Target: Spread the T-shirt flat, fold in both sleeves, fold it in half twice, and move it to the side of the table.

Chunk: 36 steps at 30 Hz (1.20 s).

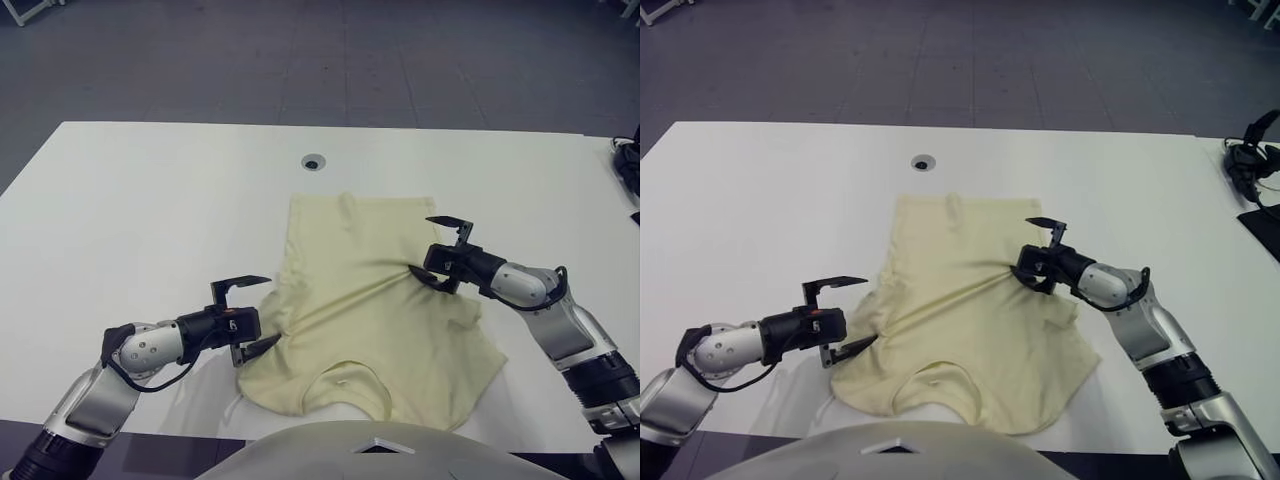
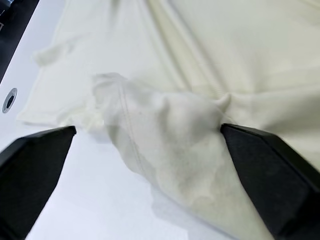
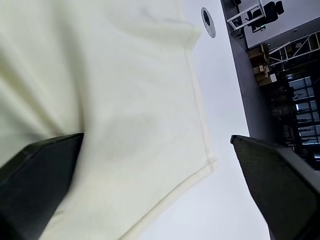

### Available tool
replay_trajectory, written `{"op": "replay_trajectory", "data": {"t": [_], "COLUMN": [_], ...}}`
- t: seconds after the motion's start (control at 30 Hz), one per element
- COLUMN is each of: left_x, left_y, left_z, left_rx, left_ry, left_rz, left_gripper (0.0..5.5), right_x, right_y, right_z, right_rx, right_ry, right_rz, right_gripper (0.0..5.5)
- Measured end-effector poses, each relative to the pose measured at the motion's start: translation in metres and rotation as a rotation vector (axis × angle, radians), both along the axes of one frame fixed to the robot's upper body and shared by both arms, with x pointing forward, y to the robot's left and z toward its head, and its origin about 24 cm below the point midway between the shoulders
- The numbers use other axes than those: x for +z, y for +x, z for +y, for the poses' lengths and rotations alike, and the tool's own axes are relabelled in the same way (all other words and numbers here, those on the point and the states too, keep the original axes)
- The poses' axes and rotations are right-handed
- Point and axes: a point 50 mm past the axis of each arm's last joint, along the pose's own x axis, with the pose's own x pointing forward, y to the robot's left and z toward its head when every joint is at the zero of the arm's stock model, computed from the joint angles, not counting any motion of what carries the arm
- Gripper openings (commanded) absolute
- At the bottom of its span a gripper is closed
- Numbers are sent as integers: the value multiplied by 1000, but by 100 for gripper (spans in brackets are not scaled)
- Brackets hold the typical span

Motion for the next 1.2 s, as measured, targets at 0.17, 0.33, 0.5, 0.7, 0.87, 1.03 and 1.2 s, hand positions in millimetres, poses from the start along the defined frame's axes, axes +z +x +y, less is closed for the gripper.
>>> {"op": "replay_trajectory", "data": {"t": [0.17,0.33,0.5,0.7,0.87,1.03,1.2], "left_x": [1,1,2,4,7,15,33], "left_y": [0,4,0,-2,-7,-19,-25], "left_z": [1,11,22,31,31,19,2], "left_rx": [129,221,232,233,190,105,-42], "left_ry": [-24,-2,33,48,47,-47,-157], "left_rz": [25,28,37,50,79,131,126], "left_gripper": [540,540,540,540,540,540,540], "right_x": [-1,-3,-2,-2,0,1,4], "right_y": [-3,-4,-2,0,1,-2,-8], "right_z": [-5,-7,-8,-9,-9,-7,15], "right_rx": [-11,-15,-14,-14,-15,-21,30], "right_ry": [-12,-20,-34,-44,-40,35,195], "right_rz": [12,25,23,18,9,33,62], "right_gripper": [538,538,538,538,538,538,538]}}
